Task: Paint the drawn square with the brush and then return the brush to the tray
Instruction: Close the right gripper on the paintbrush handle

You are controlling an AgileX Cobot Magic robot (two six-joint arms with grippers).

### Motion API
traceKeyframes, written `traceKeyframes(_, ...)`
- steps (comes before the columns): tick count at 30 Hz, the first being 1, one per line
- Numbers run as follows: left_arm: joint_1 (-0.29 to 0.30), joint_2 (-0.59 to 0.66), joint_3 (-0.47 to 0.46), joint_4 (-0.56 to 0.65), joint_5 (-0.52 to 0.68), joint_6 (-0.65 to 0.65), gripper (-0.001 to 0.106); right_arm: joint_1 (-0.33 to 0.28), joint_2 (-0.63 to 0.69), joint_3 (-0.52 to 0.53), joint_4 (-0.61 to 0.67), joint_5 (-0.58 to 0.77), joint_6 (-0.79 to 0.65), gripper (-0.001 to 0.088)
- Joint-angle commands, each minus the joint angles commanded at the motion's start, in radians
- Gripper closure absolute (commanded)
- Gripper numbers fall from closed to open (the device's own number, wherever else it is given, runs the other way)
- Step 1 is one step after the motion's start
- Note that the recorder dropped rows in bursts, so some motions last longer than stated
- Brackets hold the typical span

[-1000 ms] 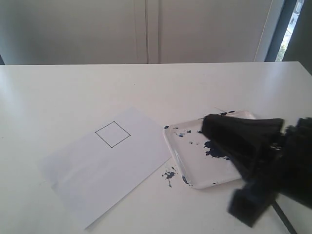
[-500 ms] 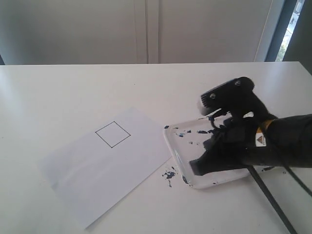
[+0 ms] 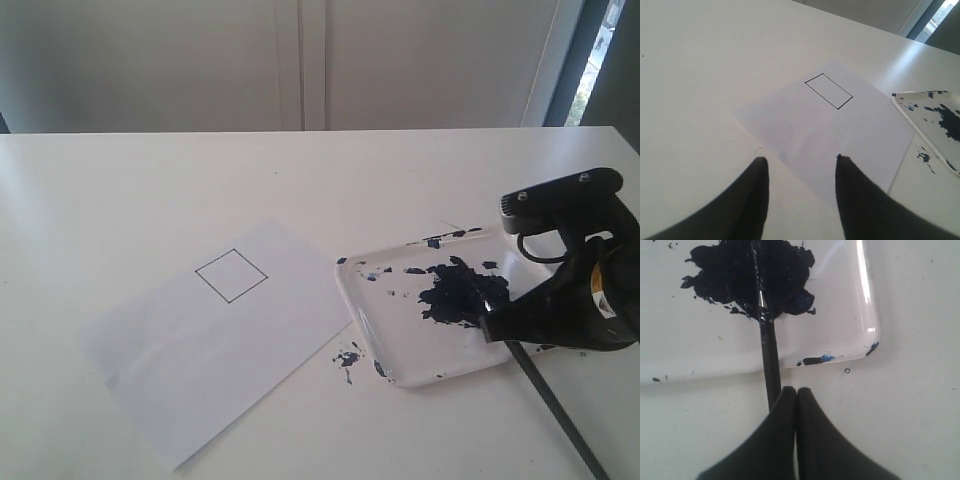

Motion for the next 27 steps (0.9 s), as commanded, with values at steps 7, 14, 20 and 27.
traceKeyframes(7,0.000,0.000,0.000,0.000,0.000,0.000,0.057,0.000,0.019,0.000,0.017,-0.007,-0.064,0.0846)
traceKeyframes(14,0.000,0.000,0.000,0.000,0.000,0.000,0.057,0.000,0.039,0.000,0.056,-0.003,-0.098,0.0407)
traceKeyframes(20,0.000,0.000,0.000,0.000,0.000,0.000,0.057,0.000,0.039,0.002,0.102,0.002,-0.177,0.0236)
traceKeyframes(27,0.000,0.000,0.000,0.000,0.000,0.000,0.057,0.000,0.099,0.037,0.102,0.024,-0.218,0.0275)
